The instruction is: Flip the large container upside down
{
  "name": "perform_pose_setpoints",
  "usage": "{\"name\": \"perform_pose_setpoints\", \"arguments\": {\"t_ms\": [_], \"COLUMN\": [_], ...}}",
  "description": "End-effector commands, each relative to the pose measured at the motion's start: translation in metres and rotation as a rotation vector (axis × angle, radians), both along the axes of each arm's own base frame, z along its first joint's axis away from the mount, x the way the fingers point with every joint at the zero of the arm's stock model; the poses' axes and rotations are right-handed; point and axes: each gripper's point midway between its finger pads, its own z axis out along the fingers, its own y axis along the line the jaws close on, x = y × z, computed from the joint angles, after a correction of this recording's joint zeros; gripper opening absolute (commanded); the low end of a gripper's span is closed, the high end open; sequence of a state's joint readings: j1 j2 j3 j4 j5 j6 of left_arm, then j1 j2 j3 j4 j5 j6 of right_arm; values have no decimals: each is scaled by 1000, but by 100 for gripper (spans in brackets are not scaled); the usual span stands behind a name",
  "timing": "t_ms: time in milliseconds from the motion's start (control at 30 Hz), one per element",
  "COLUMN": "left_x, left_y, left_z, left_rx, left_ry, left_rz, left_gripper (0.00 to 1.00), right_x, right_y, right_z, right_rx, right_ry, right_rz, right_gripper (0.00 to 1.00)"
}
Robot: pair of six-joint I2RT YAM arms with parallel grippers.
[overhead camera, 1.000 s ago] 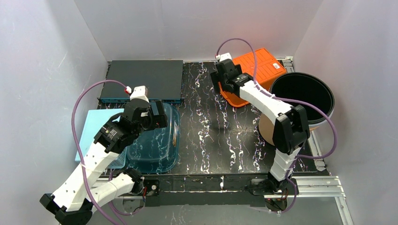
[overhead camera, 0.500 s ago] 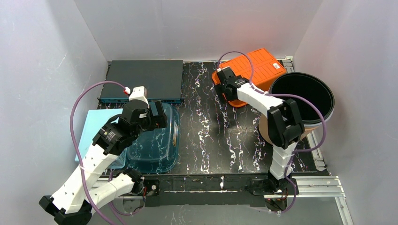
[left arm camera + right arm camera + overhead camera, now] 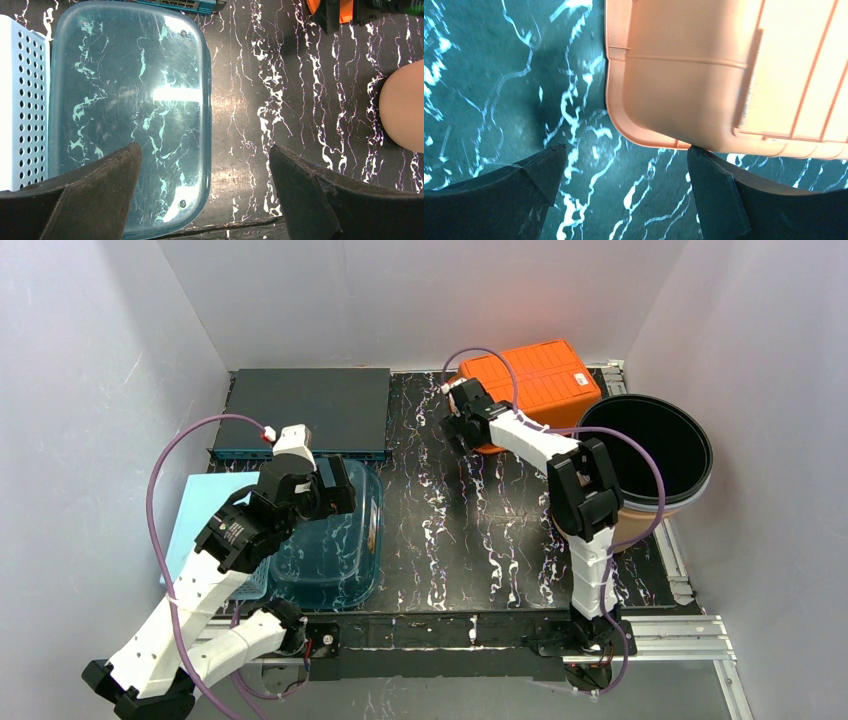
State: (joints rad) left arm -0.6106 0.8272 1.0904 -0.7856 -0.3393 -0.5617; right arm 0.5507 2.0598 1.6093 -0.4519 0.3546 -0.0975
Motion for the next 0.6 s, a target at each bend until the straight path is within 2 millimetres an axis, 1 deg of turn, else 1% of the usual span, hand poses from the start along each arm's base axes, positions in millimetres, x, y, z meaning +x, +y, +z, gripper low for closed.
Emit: {"name": "perform_pose_setpoints", "arguments": {"t_ms": [0,33,67,133,200,267,367,433,500,567], "left_x": [0,0,-1,-1,-1,-1,0,0,0,0], "left_y": [4,4,4,5,5,5,5,6,7,8], "left_z": [0,0,0,-1,-2,-3,-3,-2,1,3], "left_rx": [10,11,12,17,18,18,21,20,19,21], "left_ry": [2,3,3,7,8,11,14,10,1,-4], "left_rz": [12,12,11,13,15,15,16,22,26,29], "left_gripper": [97,97,97,97,97,97,97,97,97,97], "right_x": [37,41,46,52,52,48,35,35,42,59], "right_y": [23,24,28,35,50,69,106,126,139,142], "right_z": [19,19,24,29,34,41,57,66,69,69], "right_rx": [34,28,34,60,109,173,271,306,319,312], "right_ry": [-93,-92,-101,-104,-97,-86,-85,-122,-145,-181], "right_rz": [48,47,48,55,76,109,183,202,191,131], "right_gripper": [99,99,99,99,99,99,98,99,99,99]}}
